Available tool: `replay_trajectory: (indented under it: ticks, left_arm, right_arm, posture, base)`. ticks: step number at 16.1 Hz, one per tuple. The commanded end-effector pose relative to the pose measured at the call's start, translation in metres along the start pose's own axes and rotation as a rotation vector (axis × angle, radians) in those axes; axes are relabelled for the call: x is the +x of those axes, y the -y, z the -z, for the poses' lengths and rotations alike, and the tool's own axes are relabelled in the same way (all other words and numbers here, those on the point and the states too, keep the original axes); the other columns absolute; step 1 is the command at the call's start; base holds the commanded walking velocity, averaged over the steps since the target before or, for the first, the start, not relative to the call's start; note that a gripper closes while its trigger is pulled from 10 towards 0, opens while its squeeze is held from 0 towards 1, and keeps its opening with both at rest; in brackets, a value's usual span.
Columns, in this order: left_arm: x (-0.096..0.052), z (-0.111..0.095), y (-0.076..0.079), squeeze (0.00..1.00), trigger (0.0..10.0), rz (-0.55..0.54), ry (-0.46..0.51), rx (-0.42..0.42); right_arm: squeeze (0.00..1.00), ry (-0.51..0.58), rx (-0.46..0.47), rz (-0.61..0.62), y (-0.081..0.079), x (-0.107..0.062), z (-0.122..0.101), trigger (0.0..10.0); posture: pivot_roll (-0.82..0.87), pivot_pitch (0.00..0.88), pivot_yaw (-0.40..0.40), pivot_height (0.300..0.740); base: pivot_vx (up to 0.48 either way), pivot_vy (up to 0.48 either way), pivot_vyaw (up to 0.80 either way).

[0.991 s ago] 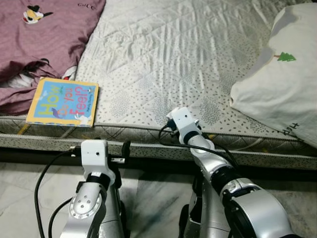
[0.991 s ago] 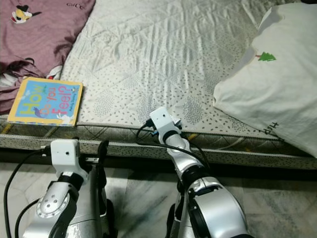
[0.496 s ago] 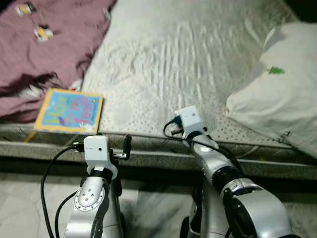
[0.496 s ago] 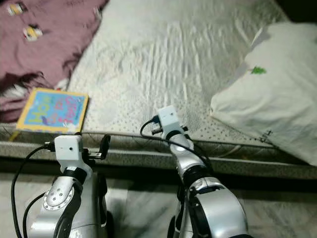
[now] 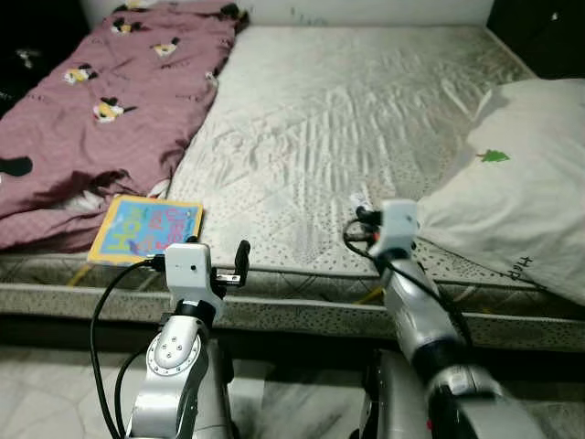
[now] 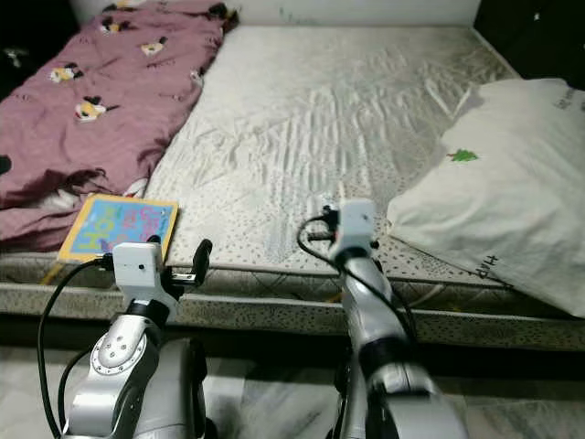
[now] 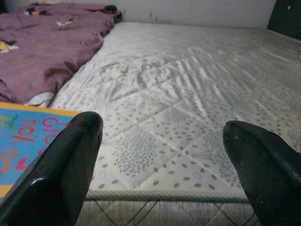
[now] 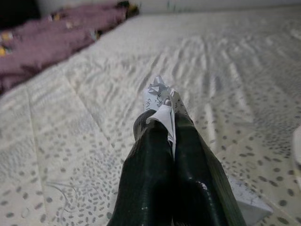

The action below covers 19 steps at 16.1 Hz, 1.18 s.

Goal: Clean up the room

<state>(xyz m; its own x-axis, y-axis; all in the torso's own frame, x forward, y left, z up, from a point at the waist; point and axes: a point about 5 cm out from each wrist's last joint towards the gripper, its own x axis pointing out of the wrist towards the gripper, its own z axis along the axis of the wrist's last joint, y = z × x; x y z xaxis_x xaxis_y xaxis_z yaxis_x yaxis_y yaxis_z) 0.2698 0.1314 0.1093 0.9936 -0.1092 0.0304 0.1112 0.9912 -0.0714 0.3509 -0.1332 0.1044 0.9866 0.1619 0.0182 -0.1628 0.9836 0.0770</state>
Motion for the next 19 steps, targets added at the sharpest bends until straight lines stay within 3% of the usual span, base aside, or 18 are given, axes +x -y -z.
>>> replay_trajectory:
  ticks: [1, 3, 4, 9, 13, 19]
  left_arm:
    - [0.001, 0.0, -0.002, 0.0, 10.0, -0.004, 0.008, 0.002]
    - [0.0, -0.002, -0.006, 0.0, 10.0, -0.022, 0.031, 0.003]
    - [-0.001, -0.003, -0.009, 0.0, 10.0, -0.047, 0.051, 0.006]
    - [-0.002, -0.005, -0.012, 0.0, 10.0, -0.073, 0.07, 0.005]
    - [-0.005, 0.001, -0.011, 0.0, 10.0, -0.054, 0.049, -0.005]
    - [0.002, -0.001, -0.015, 0.0, 10.0, -0.067, 0.049, 0.002]
  right_arm:
    - [0.0, 0.048, 0.023, -0.013, -0.001, -0.002, -0.01, 0.0]
    - [0.0, 0.095, 0.03, -0.03, 0.003, -0.02, -0.018, 0.0]
    - [0.0, 0.097, 0.035, -0.024, 0.004, -0.025, -0.019, 10.0]
    - [0.0, 0.135, 0.047, 0.014, 0.011, -0.036, -0.031, 10.0]
    - [0.0, 0.172, 0.087, -0.032, -0.002, -0.04, -0.05, 10.0]
    - [0.0, 0.167, 0.103, -0.049, -0.008, -0.038, -0.057, 10.0]
  posture:
    - [0.05, 0.0, 0.03, 0.525]
    - [0.04, 0.0, 0.034, 0.525]
    - [0.04, 0.0, 0.038, 0.525]
    - [0.04, 0.0, 0.037, 0.525]
    - [0.03, 0.0, 0.045, 0.53]
    - [0.02, 0.01, 0.045, 0.6]
  base:
    - [0.0, 0.0, 0.0]
    - [0.0, 0.0, 0.0]
    - [0.0, 0.0, 0.0]
    - [0.0, 0.0, 0.0]
    - [0.0, 0.0, 0.0]
    - [0.0, 0.0, 0.0]
